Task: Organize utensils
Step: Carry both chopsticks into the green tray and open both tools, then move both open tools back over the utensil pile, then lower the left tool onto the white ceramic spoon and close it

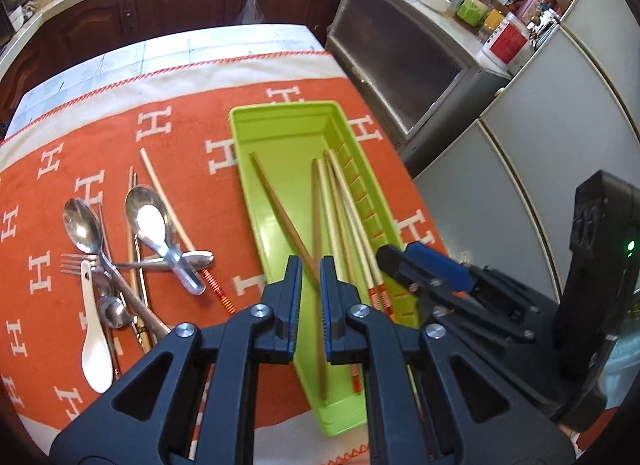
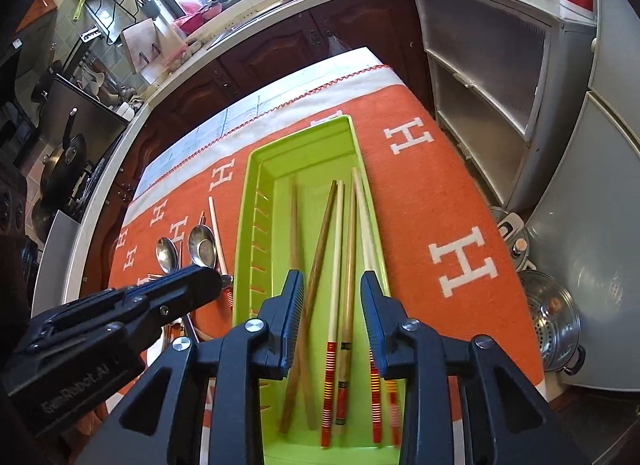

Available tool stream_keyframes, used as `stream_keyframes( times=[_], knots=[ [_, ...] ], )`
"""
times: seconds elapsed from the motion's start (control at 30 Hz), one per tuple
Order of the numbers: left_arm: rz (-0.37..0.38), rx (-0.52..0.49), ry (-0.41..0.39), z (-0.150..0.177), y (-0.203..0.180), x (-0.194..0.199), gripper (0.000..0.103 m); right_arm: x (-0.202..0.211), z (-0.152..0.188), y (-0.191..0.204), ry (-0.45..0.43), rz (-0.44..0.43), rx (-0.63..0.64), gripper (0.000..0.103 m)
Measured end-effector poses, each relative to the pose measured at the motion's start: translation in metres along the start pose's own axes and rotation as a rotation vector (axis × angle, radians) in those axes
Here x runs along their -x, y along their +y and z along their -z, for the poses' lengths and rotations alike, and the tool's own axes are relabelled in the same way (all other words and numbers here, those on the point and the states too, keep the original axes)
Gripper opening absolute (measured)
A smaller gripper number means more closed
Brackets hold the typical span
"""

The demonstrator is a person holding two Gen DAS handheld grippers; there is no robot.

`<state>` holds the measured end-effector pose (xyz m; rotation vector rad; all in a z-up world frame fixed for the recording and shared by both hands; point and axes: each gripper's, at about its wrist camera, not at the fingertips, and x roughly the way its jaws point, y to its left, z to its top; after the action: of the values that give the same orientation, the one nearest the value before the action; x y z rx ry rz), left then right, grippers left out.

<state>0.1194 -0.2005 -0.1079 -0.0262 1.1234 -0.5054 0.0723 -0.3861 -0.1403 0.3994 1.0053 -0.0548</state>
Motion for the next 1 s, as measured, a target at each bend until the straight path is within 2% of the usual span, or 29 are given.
stream_keyframes(
  times=[0.2, 0.37, 0.53, 0.73, 0.87, 1.0],
  knots=[
    [-0.040, -0.006, -0.001, 0.012, 0.019, 0.010, 0.005, 0.004, 0.011, 0.009, -0.003, -0.005, 0.017, 0.030],
    [-0.087, -0.004, -0.045, 0.021, 0.036, 0.032, 0.006, 0.007, 0.021, 0.024, 0.004, -0.022, 0.043, 0.030],
    [-0.145, 0.030, -0.109, 0.031, 0.059, 0.064, 0.025, 0.011, 0.028, 0.043, 0.006, -0.044, 0.094, 0.030],
    [-0.209, 0.077, -0.185, 0.042, 0.092, 0.102, 0.025, 0.010, 0.035, 0.081, 0.033, -0.099, 0.166, 0.030],
    [-0.302, 0.058, -0.230, 0.051, 0.108, 0.121, 0.026, 0.012, 0.042, 0.113, 0.041, -0.134, 0.229, 0.030],
    [-0.333, 0.061, -0.245, 0.061, 0.125, 0.132, 0.026, 0.014, 0.051, 0.143, 0.052, -0.158, 0.292, 0.030]
  ],
)
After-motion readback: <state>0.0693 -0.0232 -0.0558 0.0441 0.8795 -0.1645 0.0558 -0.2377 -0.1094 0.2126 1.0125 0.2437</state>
